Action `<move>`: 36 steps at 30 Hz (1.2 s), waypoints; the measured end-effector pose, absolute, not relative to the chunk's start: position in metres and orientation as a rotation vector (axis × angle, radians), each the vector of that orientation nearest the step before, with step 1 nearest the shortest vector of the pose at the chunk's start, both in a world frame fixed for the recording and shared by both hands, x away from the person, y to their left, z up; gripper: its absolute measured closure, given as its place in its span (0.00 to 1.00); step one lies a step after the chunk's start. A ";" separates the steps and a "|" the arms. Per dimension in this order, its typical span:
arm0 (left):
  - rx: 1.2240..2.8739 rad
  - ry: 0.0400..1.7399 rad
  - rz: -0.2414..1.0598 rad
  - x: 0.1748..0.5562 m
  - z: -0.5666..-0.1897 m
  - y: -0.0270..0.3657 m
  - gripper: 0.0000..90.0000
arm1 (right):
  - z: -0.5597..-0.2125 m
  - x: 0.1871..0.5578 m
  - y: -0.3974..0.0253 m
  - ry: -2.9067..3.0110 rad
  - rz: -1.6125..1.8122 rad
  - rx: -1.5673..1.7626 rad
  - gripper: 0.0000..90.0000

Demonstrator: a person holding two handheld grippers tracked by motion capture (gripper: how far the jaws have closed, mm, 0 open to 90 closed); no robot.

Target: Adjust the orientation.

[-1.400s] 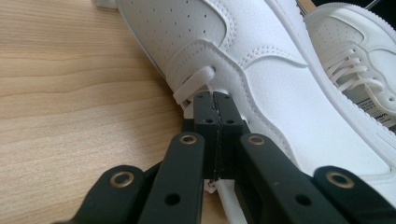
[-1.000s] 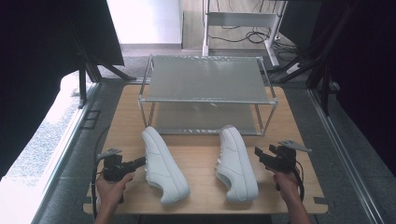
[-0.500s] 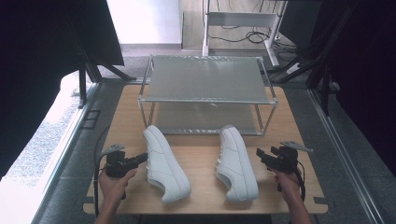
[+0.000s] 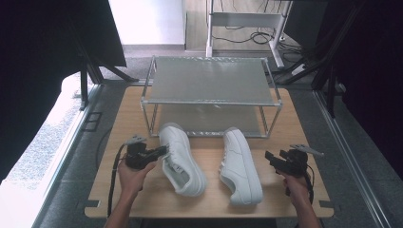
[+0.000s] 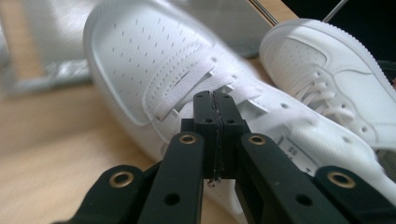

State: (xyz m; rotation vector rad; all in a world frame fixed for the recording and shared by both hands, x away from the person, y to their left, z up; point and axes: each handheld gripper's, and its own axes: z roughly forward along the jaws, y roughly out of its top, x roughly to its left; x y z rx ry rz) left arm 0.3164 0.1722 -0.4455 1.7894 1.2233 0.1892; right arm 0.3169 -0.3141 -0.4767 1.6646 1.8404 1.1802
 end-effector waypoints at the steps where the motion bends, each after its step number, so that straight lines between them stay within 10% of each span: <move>1: 1.823 1.210 0.198 0.322 -0.441 0.162 1.00 | -0.477 0.317 -0.315 1.833 1.182 1.670 0.34; 36: 1.956 1.022 0.043 0.298 -0.442 0.083 1.00 | -0.471 0.313 -0.315 1.825 1.195 1.618 0.35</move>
